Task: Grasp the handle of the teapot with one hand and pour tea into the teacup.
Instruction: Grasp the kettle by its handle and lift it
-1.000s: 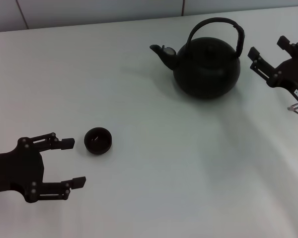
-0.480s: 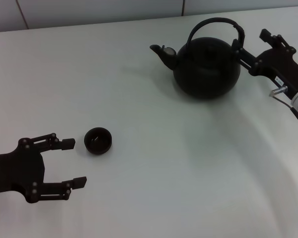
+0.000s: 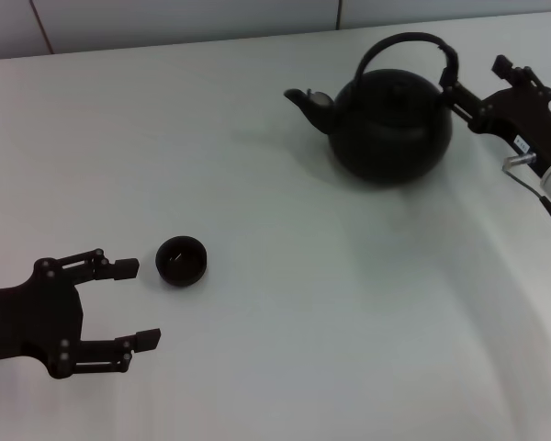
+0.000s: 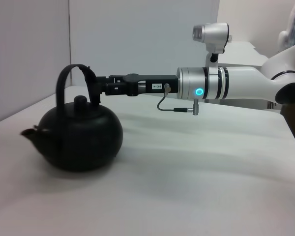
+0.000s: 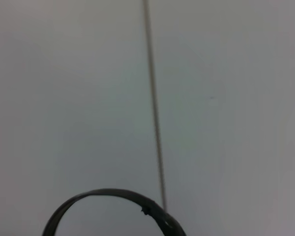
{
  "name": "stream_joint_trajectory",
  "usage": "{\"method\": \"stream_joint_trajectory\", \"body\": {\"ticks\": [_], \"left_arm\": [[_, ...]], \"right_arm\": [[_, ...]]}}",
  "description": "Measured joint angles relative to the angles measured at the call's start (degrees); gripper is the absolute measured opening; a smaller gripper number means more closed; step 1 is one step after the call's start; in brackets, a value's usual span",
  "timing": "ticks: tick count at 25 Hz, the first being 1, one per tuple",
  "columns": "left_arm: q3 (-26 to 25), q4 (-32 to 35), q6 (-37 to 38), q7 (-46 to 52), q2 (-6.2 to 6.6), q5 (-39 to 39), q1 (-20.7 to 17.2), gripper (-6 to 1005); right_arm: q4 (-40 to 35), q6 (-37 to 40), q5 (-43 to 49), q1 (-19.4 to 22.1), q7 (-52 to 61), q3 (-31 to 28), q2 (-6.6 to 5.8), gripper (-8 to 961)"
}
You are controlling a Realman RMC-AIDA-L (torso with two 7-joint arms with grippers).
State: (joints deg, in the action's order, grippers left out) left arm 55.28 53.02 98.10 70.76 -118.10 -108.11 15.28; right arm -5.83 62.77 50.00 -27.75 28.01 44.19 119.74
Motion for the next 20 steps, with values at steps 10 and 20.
{"method": "stream_joint_trajectory", "body": {"ticks": [10, 20], "left_arm": [[0.00, -0.10, -0.02, -0.01, -0.14, 0.10, -0.03, 854], [0.00, -0.12, -0.01, -0.03, -0.11, 0.10, -0.08, 854]], "right_arm": [[0.03, -0.05, 0.00, -0.06, 0.37, -1.62, -0.01, 828], [0.09, -0.11, 0.00, -0.17, 0.58, -1.69, -0.12, 825]]}}
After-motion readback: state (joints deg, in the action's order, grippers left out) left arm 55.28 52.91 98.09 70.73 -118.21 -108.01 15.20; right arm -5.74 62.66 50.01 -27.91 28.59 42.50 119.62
